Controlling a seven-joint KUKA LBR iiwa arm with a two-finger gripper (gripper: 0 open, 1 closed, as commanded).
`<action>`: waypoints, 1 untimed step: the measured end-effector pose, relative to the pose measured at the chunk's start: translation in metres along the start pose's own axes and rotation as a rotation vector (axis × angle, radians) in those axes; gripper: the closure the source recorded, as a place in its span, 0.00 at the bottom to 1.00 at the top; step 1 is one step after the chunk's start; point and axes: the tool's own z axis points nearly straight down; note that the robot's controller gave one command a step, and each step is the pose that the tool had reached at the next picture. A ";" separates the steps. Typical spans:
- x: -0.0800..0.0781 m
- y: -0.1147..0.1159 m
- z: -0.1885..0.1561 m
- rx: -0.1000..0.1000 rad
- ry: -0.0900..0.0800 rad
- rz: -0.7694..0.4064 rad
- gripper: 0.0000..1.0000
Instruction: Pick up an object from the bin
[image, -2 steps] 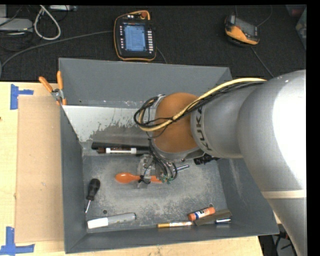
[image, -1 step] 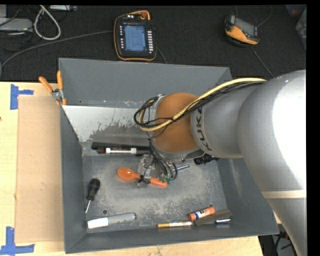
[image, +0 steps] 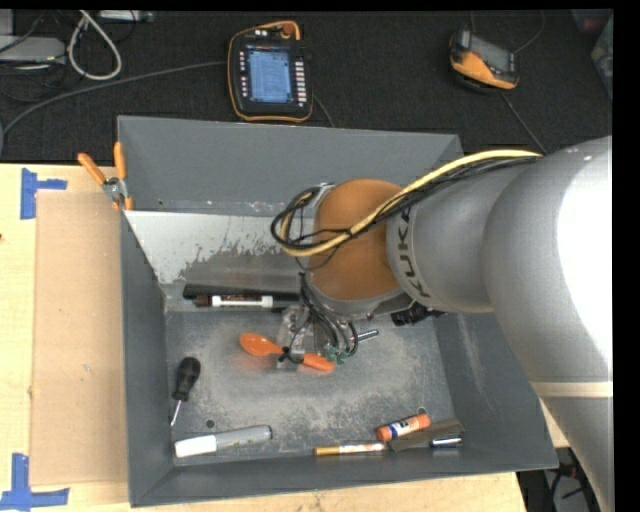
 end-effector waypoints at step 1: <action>0.000 0.000 -0.006 -0.001 -0.001 0.001 1.00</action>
Offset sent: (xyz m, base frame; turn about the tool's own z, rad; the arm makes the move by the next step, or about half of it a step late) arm 0.0005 -0.0001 0.0663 0.0004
